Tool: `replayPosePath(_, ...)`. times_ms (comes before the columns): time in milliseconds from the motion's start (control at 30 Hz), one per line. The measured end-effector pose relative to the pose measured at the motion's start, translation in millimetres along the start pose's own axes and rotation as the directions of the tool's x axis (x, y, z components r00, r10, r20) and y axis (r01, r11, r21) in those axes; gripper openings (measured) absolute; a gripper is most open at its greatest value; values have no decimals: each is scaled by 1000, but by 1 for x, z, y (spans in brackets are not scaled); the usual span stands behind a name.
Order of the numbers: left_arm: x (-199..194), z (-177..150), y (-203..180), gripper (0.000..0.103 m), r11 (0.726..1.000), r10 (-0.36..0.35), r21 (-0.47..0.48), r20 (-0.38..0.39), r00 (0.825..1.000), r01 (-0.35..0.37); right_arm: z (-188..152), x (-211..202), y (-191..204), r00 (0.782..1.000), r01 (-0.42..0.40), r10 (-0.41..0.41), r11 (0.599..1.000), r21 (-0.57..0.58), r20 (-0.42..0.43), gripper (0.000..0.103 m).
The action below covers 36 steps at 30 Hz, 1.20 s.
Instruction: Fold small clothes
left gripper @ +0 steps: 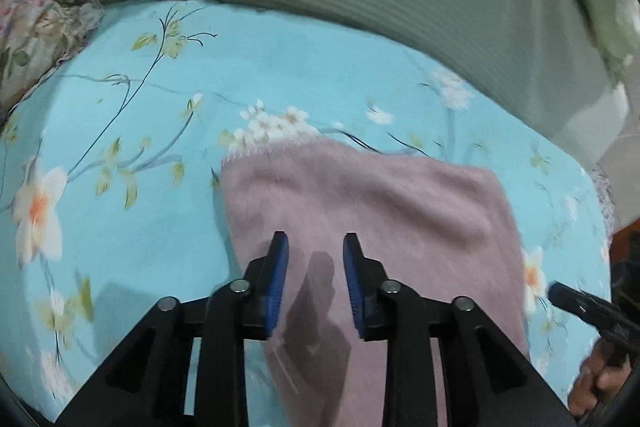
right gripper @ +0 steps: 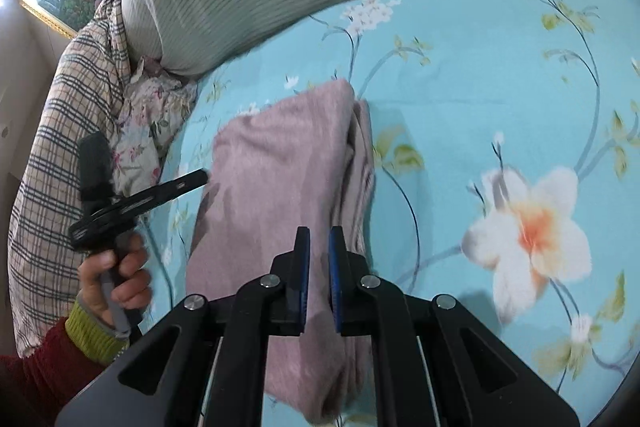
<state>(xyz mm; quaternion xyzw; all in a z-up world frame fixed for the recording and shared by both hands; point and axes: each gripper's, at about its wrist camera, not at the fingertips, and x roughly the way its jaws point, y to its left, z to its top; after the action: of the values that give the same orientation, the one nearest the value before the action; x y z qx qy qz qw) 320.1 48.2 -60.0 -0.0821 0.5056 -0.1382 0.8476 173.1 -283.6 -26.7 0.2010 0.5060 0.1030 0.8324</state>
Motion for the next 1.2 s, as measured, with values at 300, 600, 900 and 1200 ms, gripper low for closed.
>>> replayPosePath(300, -64, -103, -27, 29, 987, -161, 10, -10, 987, 161, -43, -9, 9, 1000, -3, 3, 1000, -6, -12, 37)
replayPosePath(600, -67, -156, -47, 27, 977, -194, 75, -82, 978, 200, -26, 8, 50, 999, -34, 37, 997, -65, 36, 37)
replayPosePath(900, -68, -153, -33, 27, 980, -193, 34, -61, 979, 196, 20, 46, 18, 996, 83, -83, 996, 16, 34, 32)
replayPosePath(1200, -64, -151, -29, 27, 982, -187, 24, -59, 981, 188, 13, 30, 14, 995, 34, -37, 999, 35, 91, 7)
